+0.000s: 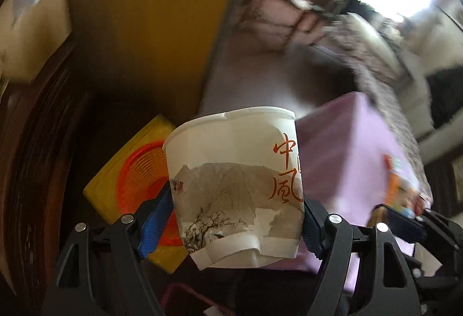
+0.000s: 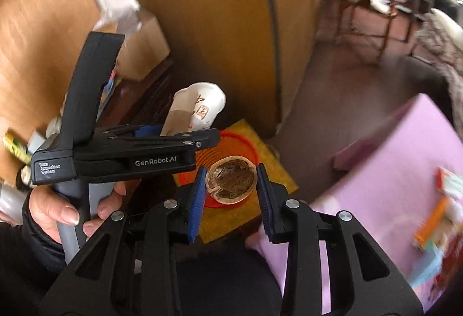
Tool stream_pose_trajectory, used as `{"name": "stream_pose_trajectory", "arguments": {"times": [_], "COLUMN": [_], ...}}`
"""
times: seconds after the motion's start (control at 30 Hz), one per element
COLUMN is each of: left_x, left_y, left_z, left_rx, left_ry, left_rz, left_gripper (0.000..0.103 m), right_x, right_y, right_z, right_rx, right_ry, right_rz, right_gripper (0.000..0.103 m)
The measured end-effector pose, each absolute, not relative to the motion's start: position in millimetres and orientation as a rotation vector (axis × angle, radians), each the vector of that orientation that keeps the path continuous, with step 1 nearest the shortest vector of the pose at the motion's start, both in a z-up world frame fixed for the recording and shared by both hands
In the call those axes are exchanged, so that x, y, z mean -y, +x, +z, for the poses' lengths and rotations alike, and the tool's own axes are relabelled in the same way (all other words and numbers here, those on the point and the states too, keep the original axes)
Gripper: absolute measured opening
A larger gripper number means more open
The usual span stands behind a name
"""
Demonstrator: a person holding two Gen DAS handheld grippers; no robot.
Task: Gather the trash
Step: 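Carry the cup and walnut shell to the red basket and release both, then return both grippers to the table over the blue masks and snack bag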
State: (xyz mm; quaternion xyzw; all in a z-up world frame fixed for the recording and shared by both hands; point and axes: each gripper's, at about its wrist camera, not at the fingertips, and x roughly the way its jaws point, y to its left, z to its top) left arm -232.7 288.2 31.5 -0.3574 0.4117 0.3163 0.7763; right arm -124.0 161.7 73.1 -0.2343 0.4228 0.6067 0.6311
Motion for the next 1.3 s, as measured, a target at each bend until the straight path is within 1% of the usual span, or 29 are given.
{"name": "stream_pose_trajectory", "arguments": {"times": [0.13,0.3,0.47,0.7,0.8,0.83,0.9,1.03,1.3], "left_x": [-331.6,-377.0,-401.4,-393.2,-394.7,-393.8,-394.6,-392.7,-366.6], "left_y": [-256.9,-286.1,-287.5,-276.1,-276.3,-275.5,-275.6,-272.9,-251.6], "left_z": [-16.0,-62.6,-91.7,-109.2,-113.5,-113.7,-110.6,-99.9,-58.3], "left_rx": [-0.965,-1.022,-1.070,-1.104,-1.099,-1.097,-1.098,-1.100,-1.071], "left_ry": [-0.918,-1.043,-1.094,-1.141,-1.177,-1.185,-1.171,-1.114,-0.987], "left_rz": [0.774,0.841,0.868,0.891,0.885,0.885,0.898,0.926,0.873], "left_gripper": [0.077,0.077,0.077,0.078,0.079,0.082,0.085,0.088,0.089], "right_x": [-210.1,-263.0,-284.7,-307.8,-311.0,-310.2,-307.8,-299.7,-244.0], "right_y": [-128.2,-142.5,-149.6,-160.9,-163.7,-163.6,-159.8,-152.1,-125.8], "right_z": [46.0,-5.9,-41.4,-69.1,-71.1,-69.6,-68.6,-57.6,-2.4], "right_rx": [-1.057,-1.162,-1.224,-1.253,-1.235,-1.225,-1.216,-1.202,-1.131], "right_ry": [-0.630,-0.793,-0.890,-0.957,-0.958,-0.953,-0.930,-0.893,-0.733], "right_rz": [1.438,1.449,1.454,1.481,1.496,1.491,1.491,1.477,1.441], "right_gripper": [0.035,0.035,0.035,0.035,0.037,0.039,0.048,0.049,0.051]}}
